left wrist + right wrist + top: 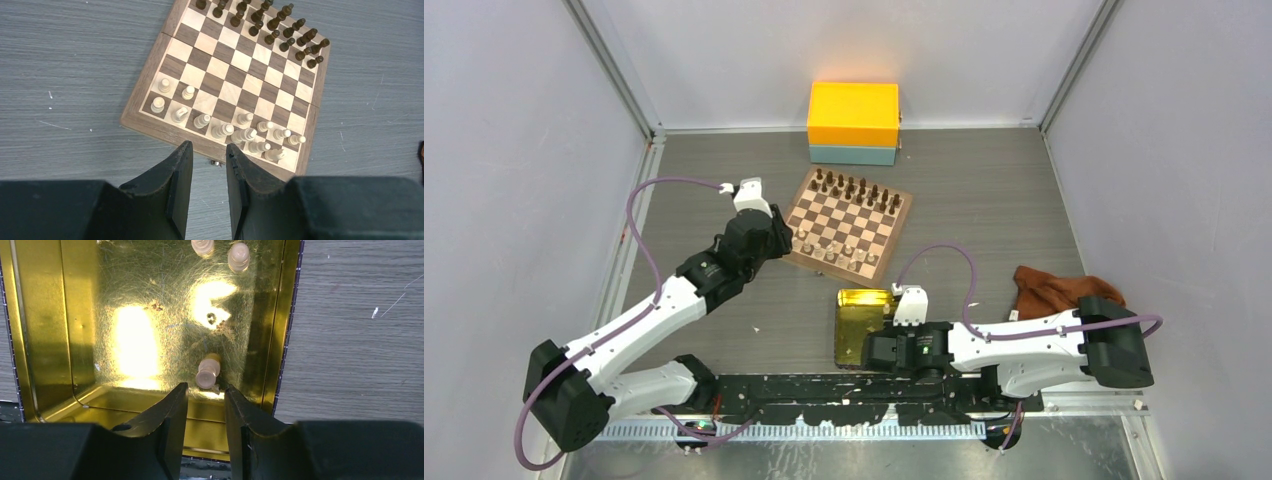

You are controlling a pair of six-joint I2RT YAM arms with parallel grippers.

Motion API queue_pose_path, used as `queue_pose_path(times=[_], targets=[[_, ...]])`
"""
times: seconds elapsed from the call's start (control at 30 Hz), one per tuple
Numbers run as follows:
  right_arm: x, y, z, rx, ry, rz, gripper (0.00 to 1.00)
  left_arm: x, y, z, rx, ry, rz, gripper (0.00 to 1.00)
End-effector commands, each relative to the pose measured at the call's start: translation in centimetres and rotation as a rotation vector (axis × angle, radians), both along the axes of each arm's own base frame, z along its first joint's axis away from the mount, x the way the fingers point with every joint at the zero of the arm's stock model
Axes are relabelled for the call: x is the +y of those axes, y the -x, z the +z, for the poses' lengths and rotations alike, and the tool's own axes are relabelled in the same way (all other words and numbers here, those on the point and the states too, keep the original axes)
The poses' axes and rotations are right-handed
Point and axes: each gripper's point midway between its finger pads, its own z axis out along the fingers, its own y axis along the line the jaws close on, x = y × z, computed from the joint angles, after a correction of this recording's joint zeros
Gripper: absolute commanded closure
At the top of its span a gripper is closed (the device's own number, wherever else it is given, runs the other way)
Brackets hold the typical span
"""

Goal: Set up the chess pieces on the board
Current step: Pick up the chess piece from the storage box.

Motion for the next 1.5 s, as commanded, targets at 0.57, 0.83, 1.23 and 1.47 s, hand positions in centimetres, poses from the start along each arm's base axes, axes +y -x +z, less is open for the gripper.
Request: queue_pose_path(times=[0.57,0.83,1.23,1.47], targets=[[-0.1,-1.3,-0.9,-0.041,-0.008,-0.026,0.62,-0.9,-0.8,1.0,-0.039,0.041,-0.001,0.68],[0.2,-1.9,-1.0,-0.042,-0.002,-0.016,0.64,-0.9,-0.8,1.0,-0.038,0.038,-0.001,0.68],[0.4,-2.2,-0.1,-0.057,0.009,-0.002,0.89,-0.8,-0.8,1.0,-0.038,0.038,-0.002,0.68],[0.5,-2.9,1.7,-0.101,0.028,0.020,0.96,-0.7,-0.6,1.2,-0.041,0.043,-0.001,0.68]])
